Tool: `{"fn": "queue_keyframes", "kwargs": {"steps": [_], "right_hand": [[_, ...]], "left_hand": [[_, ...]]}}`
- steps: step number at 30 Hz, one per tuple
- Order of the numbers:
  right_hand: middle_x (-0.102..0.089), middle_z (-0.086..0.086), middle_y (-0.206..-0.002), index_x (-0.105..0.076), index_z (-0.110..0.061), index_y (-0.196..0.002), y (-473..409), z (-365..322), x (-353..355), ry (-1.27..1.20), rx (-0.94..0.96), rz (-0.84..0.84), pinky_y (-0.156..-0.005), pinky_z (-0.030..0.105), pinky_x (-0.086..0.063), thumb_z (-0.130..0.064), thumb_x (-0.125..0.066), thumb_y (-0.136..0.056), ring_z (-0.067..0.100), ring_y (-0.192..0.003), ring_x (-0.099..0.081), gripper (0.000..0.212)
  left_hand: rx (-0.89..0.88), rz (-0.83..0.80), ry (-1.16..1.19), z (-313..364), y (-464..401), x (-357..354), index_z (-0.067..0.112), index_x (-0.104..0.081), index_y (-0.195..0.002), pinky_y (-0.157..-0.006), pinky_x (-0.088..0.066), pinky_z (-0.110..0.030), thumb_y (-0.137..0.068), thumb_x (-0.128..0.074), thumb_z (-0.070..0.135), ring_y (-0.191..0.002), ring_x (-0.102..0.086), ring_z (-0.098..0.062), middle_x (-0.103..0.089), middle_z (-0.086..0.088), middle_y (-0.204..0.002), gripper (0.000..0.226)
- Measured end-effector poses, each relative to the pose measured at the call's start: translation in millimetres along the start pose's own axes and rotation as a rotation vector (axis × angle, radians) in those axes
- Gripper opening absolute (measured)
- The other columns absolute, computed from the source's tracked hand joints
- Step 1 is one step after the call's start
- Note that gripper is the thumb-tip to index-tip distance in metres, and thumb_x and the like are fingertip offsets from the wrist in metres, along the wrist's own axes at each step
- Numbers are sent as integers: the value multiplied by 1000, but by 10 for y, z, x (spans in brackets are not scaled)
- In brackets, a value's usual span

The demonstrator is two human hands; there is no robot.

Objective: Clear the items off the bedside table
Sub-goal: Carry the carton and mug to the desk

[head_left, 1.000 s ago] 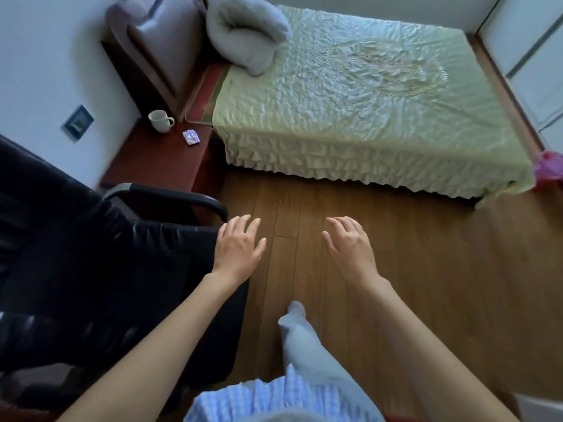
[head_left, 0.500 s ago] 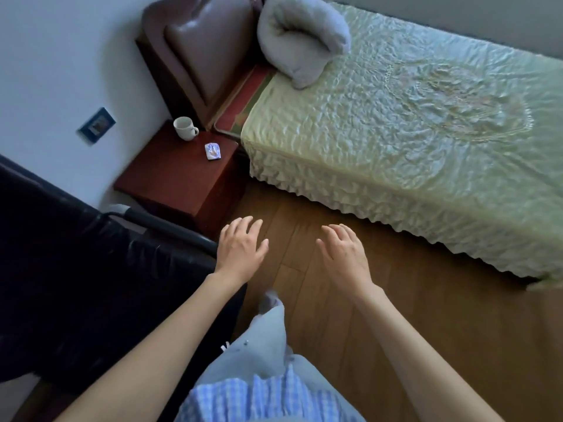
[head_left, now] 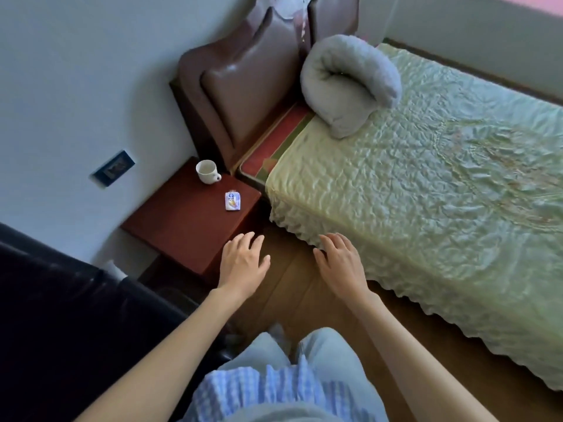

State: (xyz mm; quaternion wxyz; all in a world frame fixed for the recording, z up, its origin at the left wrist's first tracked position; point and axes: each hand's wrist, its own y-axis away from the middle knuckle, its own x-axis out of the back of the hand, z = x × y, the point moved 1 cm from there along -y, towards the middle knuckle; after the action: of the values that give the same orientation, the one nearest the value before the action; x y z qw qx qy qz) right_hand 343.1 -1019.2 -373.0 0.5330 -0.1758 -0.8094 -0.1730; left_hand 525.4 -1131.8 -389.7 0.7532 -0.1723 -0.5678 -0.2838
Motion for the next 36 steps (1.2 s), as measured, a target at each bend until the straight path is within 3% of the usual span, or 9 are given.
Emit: {"fn": "queue_keyframes", "kwargs": {"steps": [15,22,29,36], "right_hand": [[-50,4,-136,-48,-16,-133,-2679,-84,-92,84,344,-232,-107,37,-31,-34,-42,-97,24,-128,-41,41],[-58,10,-125,-56,-8,-122,-3738,-212,-154,66,549,-310,-101,43,-35,-24,-51,-93,30,-123,-47,33],[-62,14,-118,-61,-4,-117,-4348,-408,-591,55,660,-368,-98,44,-41,-32,-40,-89,34,-117,-53,45],[-63,15,-116,-61,-3,-117,-4622,-529,-1356,27,715,-420,-97,44,-44,-33,-38,-89,34,-112,-55,46]], "left_hand": [[466,28,-26,-455,-1560,-129,15,-47,-135,-105,-40,-41,-91,-53,39,-128,-44,-24,-49,-9,-138,50],[701,115,27,-494,-2280,-145,8,-57,-122,-94,-45,-46,-83,-65,29,-114,-54,-32,-58,-15,-124,46],[895,183,71,-801,-2674,-364,6,-56,-125,-95,-45,-48,-83,-65,26,-116,-52,-35,-56,-19,-126,47],[926,162,79,-1256,-2869,-923,6,-52,-128,-98,-43,-49,-83,-65,34,-120,-50,-34,-54,-18,-129,55]]}}
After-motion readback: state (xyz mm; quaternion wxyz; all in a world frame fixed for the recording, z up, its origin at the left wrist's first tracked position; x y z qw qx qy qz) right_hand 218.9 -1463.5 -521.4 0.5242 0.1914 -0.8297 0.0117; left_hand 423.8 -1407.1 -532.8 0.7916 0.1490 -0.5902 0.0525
